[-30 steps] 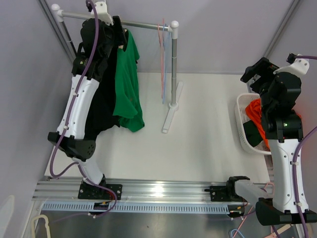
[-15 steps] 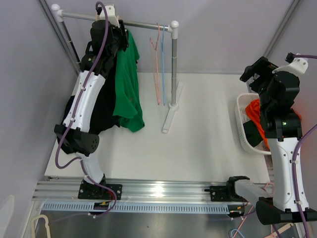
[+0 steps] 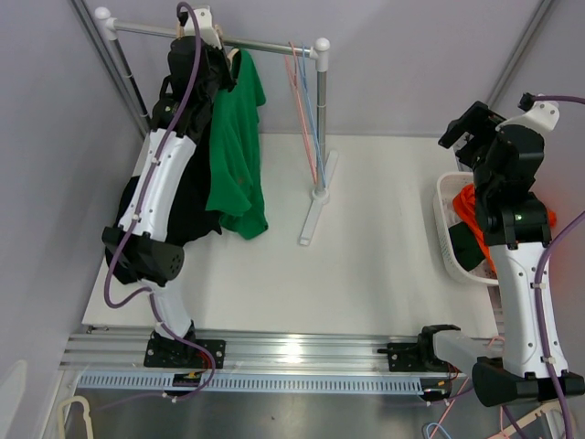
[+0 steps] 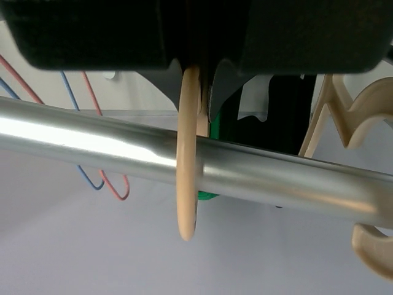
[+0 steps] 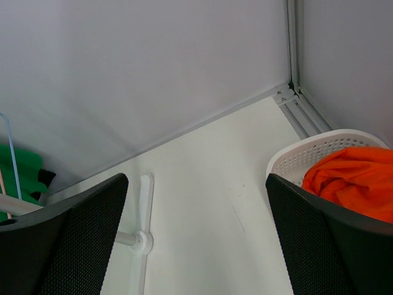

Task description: Remove the t-shirt from the hanger

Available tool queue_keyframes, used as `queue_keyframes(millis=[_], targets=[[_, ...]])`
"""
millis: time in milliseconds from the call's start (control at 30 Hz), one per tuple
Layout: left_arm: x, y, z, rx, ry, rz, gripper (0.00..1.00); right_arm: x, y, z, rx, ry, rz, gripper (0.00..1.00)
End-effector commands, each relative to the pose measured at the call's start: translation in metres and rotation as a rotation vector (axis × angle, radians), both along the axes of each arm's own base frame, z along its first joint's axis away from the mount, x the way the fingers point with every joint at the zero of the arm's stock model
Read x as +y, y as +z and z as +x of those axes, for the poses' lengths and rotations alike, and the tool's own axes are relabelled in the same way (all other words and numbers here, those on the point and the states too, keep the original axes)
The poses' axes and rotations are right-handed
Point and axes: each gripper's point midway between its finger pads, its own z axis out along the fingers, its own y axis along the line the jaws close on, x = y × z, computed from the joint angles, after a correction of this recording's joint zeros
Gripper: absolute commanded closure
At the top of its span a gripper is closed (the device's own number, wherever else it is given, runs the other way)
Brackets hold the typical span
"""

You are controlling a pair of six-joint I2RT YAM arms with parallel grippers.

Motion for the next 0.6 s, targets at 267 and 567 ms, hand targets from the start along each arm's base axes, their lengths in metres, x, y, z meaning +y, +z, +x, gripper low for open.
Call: queue_keyframes(millis=[267,567], targets=[[0.023,0.130,-0.073,-0.300,0.014,-0.124,0.99,0.035,0.012,0.006,-0.021,0.120,-0.056,0.00],[0.040,0.096,-0.107,-0.227,0.114,-0.185,0.99,0.168,0.014,-0.023,-0.076,0.741,-0.161,0.01]])
